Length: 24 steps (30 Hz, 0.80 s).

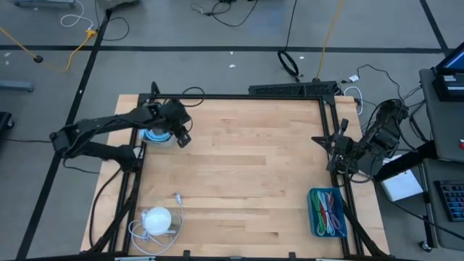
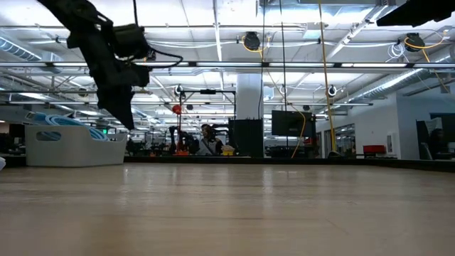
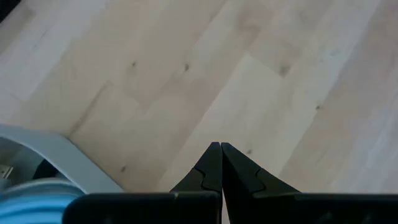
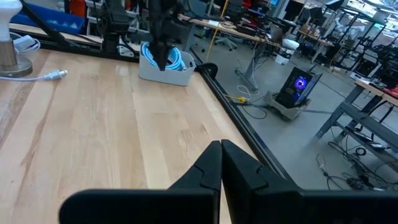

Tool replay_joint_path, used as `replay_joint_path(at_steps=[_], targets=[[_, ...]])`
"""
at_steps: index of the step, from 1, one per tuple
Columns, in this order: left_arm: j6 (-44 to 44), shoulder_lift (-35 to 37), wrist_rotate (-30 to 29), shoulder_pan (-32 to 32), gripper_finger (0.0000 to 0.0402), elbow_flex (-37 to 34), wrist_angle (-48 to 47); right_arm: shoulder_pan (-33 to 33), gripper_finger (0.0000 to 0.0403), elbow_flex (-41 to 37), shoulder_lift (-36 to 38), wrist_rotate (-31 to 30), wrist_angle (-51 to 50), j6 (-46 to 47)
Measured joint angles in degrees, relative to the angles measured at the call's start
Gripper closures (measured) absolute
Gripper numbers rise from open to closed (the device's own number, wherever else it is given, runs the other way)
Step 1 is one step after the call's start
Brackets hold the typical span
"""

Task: Pick & Place USB Port
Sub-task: Adjust the gray basket

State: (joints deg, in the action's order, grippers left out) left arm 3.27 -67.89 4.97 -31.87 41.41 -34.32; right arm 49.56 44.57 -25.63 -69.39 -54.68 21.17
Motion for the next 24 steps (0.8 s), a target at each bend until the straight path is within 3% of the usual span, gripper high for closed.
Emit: replay_joint_path(at_steps=[13, 20, 24], targets=[[-4.3, -11.6, -3.8, -6.7, 0.0402, 0.0, -1.5, 0.0, 0.0403, 0.0, 0.0, 0.0, 0.0, 0.0], [-5.6, -12.6, -9.4, -10.0, 0.0401, 0.1, -1.0, 0.0, 0.0403, 0.0, 0.0, 0.0, 0.0, 0.0], [-5.6, -12.6, -9.8, -12.3, 0.0401, 0.1, -0.9, 0.0, 0.0403, 0.0, 0.0, 0.0, 0.0, 0.0]])
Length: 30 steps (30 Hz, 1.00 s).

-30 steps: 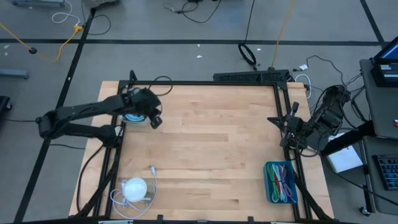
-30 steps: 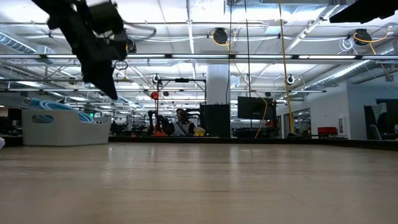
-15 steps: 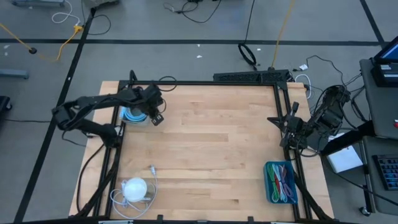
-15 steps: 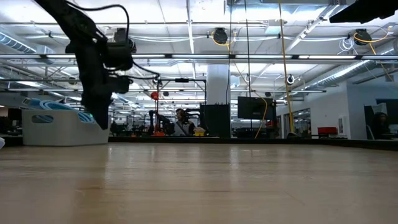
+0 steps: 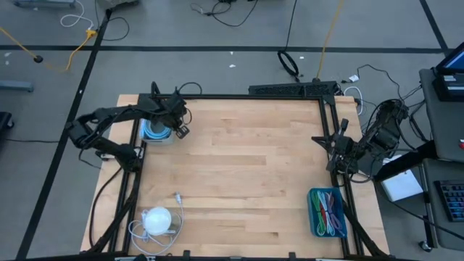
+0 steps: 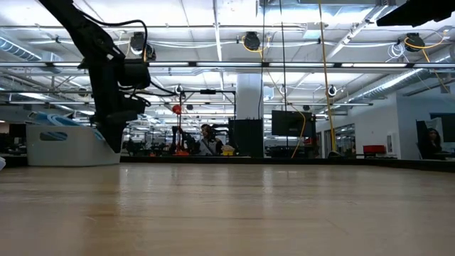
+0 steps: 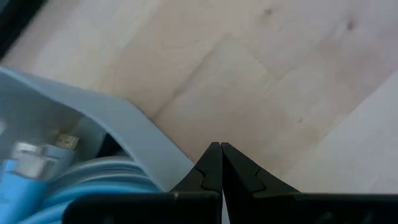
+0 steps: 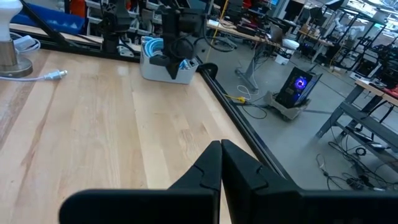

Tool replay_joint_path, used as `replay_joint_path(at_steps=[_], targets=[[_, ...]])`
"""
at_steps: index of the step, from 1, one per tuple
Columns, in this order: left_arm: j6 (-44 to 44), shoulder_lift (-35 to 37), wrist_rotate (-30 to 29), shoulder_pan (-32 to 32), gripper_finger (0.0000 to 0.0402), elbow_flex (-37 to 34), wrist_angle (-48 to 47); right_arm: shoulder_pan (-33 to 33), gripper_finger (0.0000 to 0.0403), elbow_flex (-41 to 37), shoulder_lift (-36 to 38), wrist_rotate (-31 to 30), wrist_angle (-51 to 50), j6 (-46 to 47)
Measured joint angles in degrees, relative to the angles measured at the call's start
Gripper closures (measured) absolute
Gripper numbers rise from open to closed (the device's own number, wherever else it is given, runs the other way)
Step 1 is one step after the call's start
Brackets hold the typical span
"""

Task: Pick & Place USB Port
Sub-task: Adjust the gray basket, then return to Home Position

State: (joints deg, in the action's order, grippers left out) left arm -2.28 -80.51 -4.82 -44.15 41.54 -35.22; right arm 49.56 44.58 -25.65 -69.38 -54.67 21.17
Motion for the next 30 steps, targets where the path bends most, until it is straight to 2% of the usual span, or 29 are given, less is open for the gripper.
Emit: replay_joint_path(at_steps=[5, 13, 16, 19, 24, 28, 30], targets=[[-0.8, 0.0, 1.9, -1.5, 0.0401, 0.0, 0.3, 0.0, 0.0403, 0.0, 0.0, 0.0, 0.0, 0.0], [-1.7, 0.0, 3.2, 0.3, 0.0401, -0.1, 2.5, 0.0, 0.0403, 0.0, 0.0, 0.2, 0.0, 0.0], [-1.7, 0.0, 5.7, 0.9, 0.0401, -0.2, 3.5, 0.0, 0.0403, 0.0, 0.0, 0.2, 0.0, 0.0], [-2.0, 0.9, 9.1, 2.1, 0.0401, -0.2, 6.0, 0.0, 0.0403, 0.0, 0.0, 0.2, 0.0, 0.0], [-1.6, 5.0, 18.8, 5.8, 0.0401, -0.2, 13.2, 0.0, 0.0403, -1.8, 0.0, 0.9, 4.3, -3.2], [1.3, 10.9, 27.6, 10.5, 0.0401, -0.2, 20.9, 0.0, 0.0403, -5.7, -0.2, 8.2, 14.9, -11.8], [3.7, 14.2, 29.9, 13.5, 0.0401, -0.2, 24.4, 0.0, 0.0403, -8.4, -0.4, 11.9, 21.4, -15.7]])
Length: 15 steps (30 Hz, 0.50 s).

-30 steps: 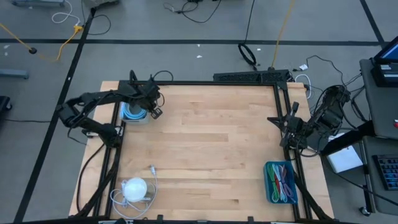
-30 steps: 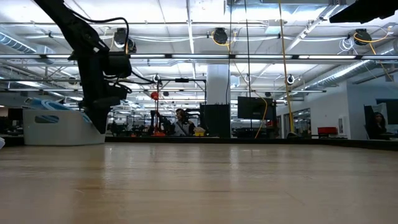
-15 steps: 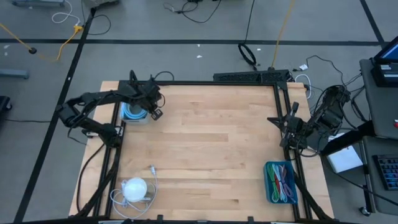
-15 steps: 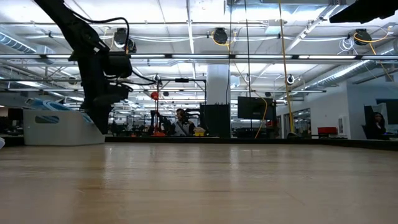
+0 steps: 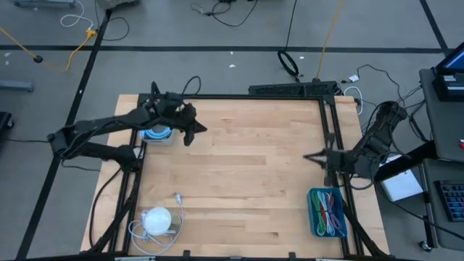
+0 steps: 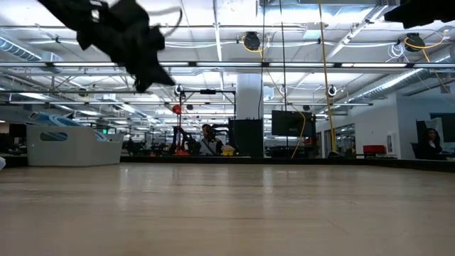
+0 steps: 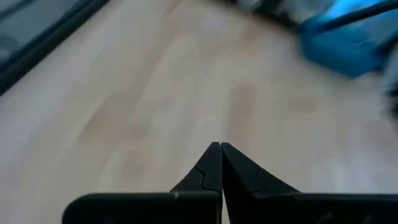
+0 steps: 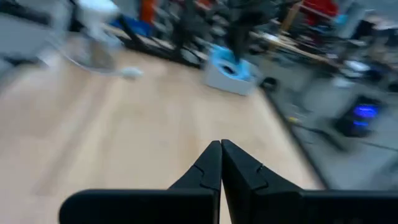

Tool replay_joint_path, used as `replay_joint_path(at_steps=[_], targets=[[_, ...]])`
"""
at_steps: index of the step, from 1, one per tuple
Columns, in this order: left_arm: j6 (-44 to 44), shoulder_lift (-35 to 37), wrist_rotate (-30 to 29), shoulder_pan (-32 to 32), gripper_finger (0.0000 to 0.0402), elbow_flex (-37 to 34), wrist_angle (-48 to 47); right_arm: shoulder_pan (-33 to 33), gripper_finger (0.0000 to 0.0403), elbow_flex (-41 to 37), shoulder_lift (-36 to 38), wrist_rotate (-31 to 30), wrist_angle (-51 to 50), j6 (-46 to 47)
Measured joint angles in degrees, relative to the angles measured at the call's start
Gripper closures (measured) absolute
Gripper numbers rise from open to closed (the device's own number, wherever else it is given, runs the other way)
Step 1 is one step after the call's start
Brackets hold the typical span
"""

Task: Pick & Place USB Port
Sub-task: Return to Home Position

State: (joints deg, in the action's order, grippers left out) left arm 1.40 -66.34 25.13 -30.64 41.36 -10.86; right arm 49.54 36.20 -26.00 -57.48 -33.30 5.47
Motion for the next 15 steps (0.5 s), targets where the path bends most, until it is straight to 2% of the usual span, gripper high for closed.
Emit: replay_joint_path(at_steps=[6, 11, 13, 15], targets=[[4.8, 9.7, 0.0, 9.5, 0.0401, 0.0, 2.9, -1.5, 0.0403, -15.5, 0.5, 10.7, 26.3, -1.9], [5.8, 15.1, -2.1, 17.0, 0.0401, 0.0, 2.5, -4.2, 0.0403, -31.5, 0.6, 14.4, 47.4, -1.4], [5.8, 16.1, -3.6, 19.6, 0.0401, 0.0, 0.8, -5.0, 0.0403, -35.2, 0.7, 16.1, 53.2, -1.2], [5.8, 17.0, -6.0, 22.1, 0.0401, 0.0, -3.3, -5.7, 0.0403, -34.9, 1.0, 15.8, 51.6, 0.8]])
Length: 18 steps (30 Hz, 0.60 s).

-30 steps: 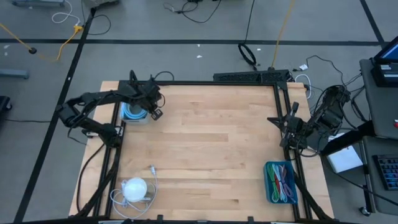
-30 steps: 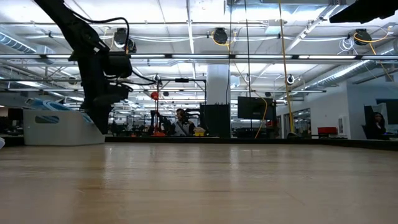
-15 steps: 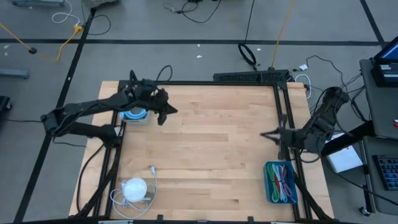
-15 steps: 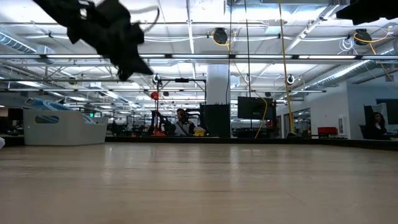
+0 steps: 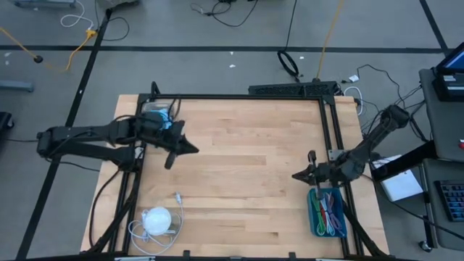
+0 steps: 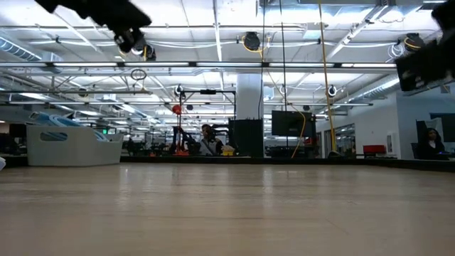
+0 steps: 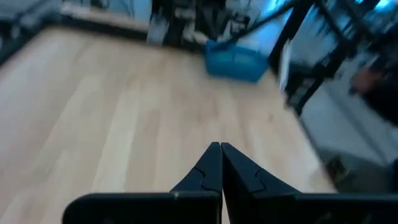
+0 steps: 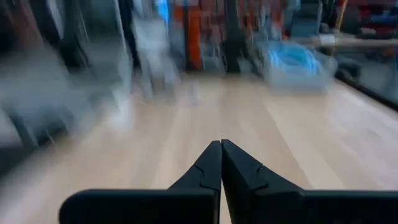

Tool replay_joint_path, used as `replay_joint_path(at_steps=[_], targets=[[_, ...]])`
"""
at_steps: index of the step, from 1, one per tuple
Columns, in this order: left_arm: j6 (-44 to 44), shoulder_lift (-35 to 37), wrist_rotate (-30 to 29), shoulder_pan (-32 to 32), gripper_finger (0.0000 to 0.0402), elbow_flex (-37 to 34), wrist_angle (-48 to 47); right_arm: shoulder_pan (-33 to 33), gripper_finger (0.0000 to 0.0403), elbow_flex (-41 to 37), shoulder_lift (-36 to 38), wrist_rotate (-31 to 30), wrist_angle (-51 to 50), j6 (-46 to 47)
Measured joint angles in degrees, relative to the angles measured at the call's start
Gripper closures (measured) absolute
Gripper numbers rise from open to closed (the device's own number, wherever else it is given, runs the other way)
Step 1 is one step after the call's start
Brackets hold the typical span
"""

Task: Pick & Place USB Port
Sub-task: Return to Home Position

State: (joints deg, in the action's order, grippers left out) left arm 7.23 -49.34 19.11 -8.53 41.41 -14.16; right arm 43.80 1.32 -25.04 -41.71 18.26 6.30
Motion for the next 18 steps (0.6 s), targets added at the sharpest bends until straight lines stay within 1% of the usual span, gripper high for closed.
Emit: replay_joint_path(at_steps=[2, 3, 5, 6, 8, 14, 18], targets=[[-0.4, 0.9, -4.3, 2.3, 0.0401, -0.2, -5.4, -0.3, 0.0403, -0.2, -0.6, 0.2, -2.8, -0.3], [-0.5, 1.4, -6.7, 3.6, 0.0401, -0.7, -6.8, -0.3, 0.0403, -0.2, -0.2, 0.6, -1.7, -0.6], [0.1, 3.5, -11.6, 5.5, 0.0401, -3.4, -8.7, -0.3, 0.0403, -0.2, -0.1, 1.4, -0.5, -1.2], [0.8, 4.7, -13.0, 6.1, 0.0401, -5.2, -8.6, -0.3, 0.0403, -0.2, -0.2, 1.4, -1.7, -1.3], [2.4, 7.8, -14.7, 6.8, 0.0401, -9.0, -5.8, -0.3, 0.0403, -0.3, -0.2, 1.5, -2.5, -1.2], [7.9, 20.5, -14.7, 7.9, 0.0401, -23.4, 5.5, -0.3, 0.0403, -0.3, -0.3, 1.4, -3.0, -1.2], [9.7, 28.9, -15.8, 8.0, 0.0401, -30.5, 12.9, -0.3, 0.0403, -0.4, -0.2, 1.4, -2.9, -2.0]])
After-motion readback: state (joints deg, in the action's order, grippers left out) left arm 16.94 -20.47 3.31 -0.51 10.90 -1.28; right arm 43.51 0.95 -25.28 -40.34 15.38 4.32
